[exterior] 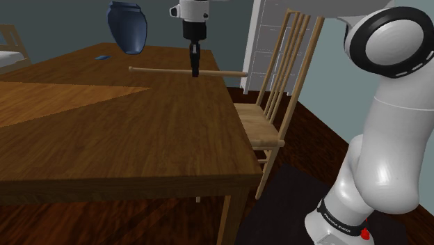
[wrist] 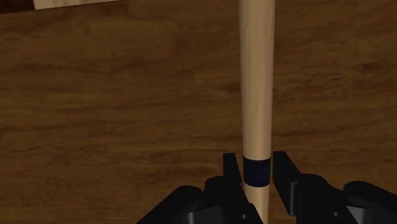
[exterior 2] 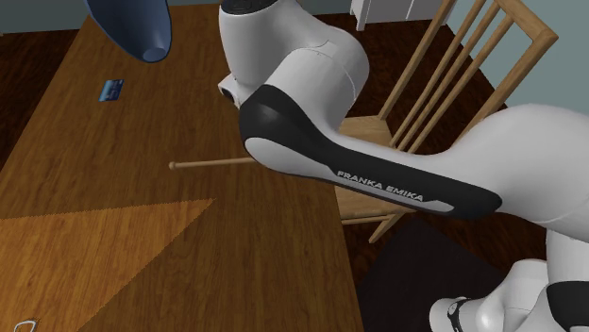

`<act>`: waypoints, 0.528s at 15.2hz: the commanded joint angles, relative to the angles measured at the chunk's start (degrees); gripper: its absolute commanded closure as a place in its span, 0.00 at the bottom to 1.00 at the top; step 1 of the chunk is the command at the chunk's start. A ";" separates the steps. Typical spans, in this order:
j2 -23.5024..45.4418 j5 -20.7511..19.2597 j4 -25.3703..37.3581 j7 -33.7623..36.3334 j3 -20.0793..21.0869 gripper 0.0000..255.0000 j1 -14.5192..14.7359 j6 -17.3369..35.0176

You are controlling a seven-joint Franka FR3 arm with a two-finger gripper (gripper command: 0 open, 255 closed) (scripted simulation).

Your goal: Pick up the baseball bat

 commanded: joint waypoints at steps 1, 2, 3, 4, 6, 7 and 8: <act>0.66 0.01 2.50 -0.12 0.00 1.00 0.00 -1.85; 1.02 0.02 3.80 -0.18 -0.01 1.00 0.00 -2.79; 1.41 0.03 5.15 -0.24 -0.01 1.00 0.00 -3.74; 1.83 0.03 6.55 -0.30 -0.02 1.00 0.00 -4.72; 2.78 0.05 9.52 -0.44 -0.02 1.00 -0.01 -6.74; 3.31 0.05 11.10 -0.51 -0.03 1.00 -0.01 -7.78; 3.88 0.06 12.75 -0.58 -0.04 1.00 -0.02 -8.86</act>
